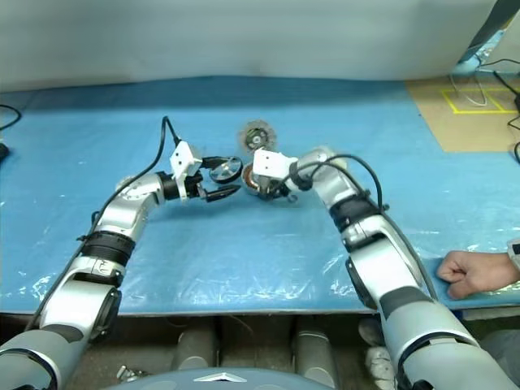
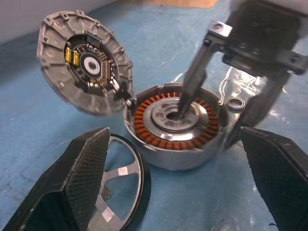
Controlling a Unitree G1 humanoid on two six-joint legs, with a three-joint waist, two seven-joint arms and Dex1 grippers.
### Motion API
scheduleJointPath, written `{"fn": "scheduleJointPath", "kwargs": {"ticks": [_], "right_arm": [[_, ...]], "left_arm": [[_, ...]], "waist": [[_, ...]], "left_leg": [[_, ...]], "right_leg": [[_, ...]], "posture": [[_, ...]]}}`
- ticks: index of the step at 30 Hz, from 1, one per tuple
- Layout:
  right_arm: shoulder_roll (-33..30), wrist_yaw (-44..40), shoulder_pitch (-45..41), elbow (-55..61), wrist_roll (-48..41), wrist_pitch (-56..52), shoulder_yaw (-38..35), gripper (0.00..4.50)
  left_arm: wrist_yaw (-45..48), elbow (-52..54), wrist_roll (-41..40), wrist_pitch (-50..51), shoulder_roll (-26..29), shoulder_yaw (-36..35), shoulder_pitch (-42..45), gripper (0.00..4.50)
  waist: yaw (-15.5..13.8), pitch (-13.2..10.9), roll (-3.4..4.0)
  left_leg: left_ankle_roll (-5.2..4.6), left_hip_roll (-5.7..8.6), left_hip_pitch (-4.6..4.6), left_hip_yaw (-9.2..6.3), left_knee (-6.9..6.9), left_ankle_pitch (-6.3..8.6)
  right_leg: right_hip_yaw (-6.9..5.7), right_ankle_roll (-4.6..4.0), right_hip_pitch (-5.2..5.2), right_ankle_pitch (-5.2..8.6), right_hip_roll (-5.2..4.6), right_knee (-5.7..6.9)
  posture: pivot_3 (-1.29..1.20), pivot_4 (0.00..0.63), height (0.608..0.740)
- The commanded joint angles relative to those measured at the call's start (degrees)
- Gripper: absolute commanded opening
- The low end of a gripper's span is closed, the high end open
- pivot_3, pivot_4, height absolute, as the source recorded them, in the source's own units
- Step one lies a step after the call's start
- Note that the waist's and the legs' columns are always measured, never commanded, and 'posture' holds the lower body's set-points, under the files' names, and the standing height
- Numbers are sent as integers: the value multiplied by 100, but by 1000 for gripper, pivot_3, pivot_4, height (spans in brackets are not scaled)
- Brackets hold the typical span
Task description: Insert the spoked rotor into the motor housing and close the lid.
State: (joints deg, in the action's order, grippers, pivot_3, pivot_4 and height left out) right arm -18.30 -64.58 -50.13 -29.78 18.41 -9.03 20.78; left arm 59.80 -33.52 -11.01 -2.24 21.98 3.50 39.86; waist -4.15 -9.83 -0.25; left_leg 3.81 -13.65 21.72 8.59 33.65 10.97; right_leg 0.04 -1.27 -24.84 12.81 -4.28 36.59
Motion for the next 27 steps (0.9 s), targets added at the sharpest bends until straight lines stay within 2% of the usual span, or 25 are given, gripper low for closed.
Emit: {"fn": "scheduleJointPath", "kwargs": {"ticks": [1, 4, 7, 15, 19, 22, 27], "right_arm": [[-255, -429, 922, 1407, -35, -799, 382, 2523], [-464, -550, 1407, 2345, -75, -1424, 472, 2523], [-534, -480, 1516, 2693, -62, -2101, 512, 2523], [-389, -75, 1156, 2489, -206, -3267, 458, 2523], [-17, 46, 817, 2409, -541, -4584, 435, 2523], [189, 267, 528, 2155, -657, -5025, 503, 2523], [500, 656, 20, 1579, -915, -5504, 345, 2523]], "left_arm": [[50, 155, -74, -51, 26, -84, 16, 4500], [104, 222, -76, -15, 34, -57, -49, 4500], [127, 213, -64, -1, 34, -48, -47, 4500], [170, 146, -40, -15, -27, 1, 40, 4500], [201, 128, -58, 4, -25, -2, 59, 4500], [244, 121, -77, 12, -26, -8, 74, 4500], [471, 440, -536, 588, -58, -201, 80, 4500]], "waist": [[-12, 0, 0], [-23, 0, 0], [-19, 0, 1], [-2, 1, 1], [5, 1, 1], [13, 1, 2], [32, 1, 2]], "left_leg": [[2, 3, -8, 0, -5, 1], [3, 7, -43, 1, -25, 2], [4, 9, -73, 1, -58, 2], [5, 13, -68, 4, -64, 1], [6, 13, -78, 3, -64, 2], [7, 12, -83, 3, -65, 2], [11, 12, -85, 4, -68, 0]], "right_leg": [[0, 0, 7, 1, -3, -4], [3, 2, 44, 1, -4, -28], [3, 3, 77, 1, -2, -79], [3, 4, 77, 1, -2, -93], [6, 4, 81, 0, -3, -86], [6, 4, 81, -1, -3, -82], [8, 4, 80, -1, -1, -83]], "posture": [[0, 150, 740], [0, 150, 740], [0, 150, 740], [0, 150, 740], [0, 150, 740], [0, 150, 740], [0, 150, 740]]}}
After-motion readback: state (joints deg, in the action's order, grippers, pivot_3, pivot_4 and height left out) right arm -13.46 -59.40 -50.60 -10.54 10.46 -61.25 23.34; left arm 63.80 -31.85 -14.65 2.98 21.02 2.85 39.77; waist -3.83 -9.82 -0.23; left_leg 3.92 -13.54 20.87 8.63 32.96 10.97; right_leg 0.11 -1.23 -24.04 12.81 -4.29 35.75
